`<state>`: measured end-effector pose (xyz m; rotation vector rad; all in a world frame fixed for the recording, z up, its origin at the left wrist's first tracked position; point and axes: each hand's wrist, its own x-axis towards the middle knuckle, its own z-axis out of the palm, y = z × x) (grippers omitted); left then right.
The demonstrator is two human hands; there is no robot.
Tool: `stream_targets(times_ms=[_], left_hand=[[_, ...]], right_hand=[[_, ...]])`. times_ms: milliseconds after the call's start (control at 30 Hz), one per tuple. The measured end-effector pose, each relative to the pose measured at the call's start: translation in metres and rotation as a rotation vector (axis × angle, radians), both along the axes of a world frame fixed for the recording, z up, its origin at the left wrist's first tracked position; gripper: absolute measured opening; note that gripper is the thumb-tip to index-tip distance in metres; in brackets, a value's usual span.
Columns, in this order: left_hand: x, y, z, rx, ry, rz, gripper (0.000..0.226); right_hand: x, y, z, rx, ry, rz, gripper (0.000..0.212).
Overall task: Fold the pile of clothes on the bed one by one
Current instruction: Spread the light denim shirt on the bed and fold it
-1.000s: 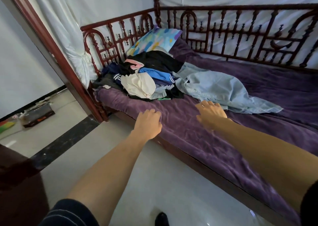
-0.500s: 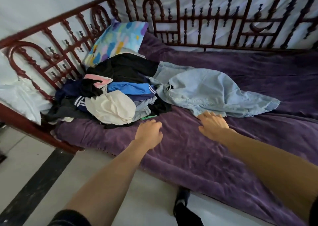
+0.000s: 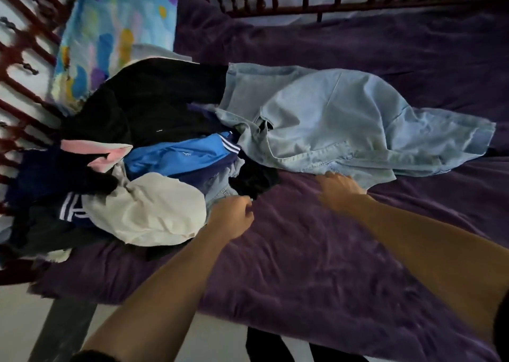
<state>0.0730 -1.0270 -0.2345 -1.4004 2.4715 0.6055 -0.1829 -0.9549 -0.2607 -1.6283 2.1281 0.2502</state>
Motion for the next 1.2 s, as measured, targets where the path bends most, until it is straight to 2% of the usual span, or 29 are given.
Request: stream_targets(times_ms=[133, 267, 367, 500, 533, 633, 700, 867, 1033, 1133, 1200], left_hand=[[-0.031, -0.084, -0.046, 0.008, -0.012, -0.107, 0.032], [-0.093, -0.154, -0.09, -0.004, 0.035, -0.248, 0.049], [-0.119, -0.183, -0.125, -0.039, -0.023, -0.393, 0.062], [-0.125, -0.198, -0.168, -0.049, -0.194, -0.571, 0.039], [-0.123, -0.198, -0.176, -0.033, -0.197, -0.583, 0.033], [-0.103, -0.186, -0.191, -0.009, -0.126, -0.582, 0.025], [-0.083, -0.17, -0.192, 0.008, -0.082, -0.568, 0.02], [-0.042, -0.12, -0.18, 0.099, -0.008, -0.537, 0.019], [-0.019, -0.092, -0.143, 0.213, 0.129, -0.31, 0.017], [-0.011, -0.072, -0.112, 0.292, 0.187, -0.194, 0.029], [-0.004, -0.056, -0.09, 0.3, 0.174, -0.204, 0.038]], right_hand=[[-0.007, -0.043, -0.027, 0.004, 0.006, -0.109, 0.038], [-0.032, -0.08, -0.059, 0.022, 0.039, -0.223, 0.043], [-0.04, -0.108, -0.093, 0.027, 0.063, -0.268, 0.047], [-0.035, -0.135, -0.14, 0.079, 0.039, -0.217, 0.074], [-0.032, -0.137, -0.149, 0.106, 0.041, -0.188, 0.073], [-0.017, -0.12, -0.167, 0.12, 0.023, -0.192, 0.041], [0.001, -0.093, -0.17, 0.125, -0.029, -0.214, 0.027], [0.039, -0.03, -0.154, 0.226, -0.089, -0.242, 0.03], [0.044, 0.003, -0.124, 0.133, -0.117, -0.23, 0.033], [0.034, 0.019, -0.102, 0.11, -0.179, -0.199, 0.037], [0.035, 0.033, -0.084, 0.122, -0.233, -0.189, 0.035]])
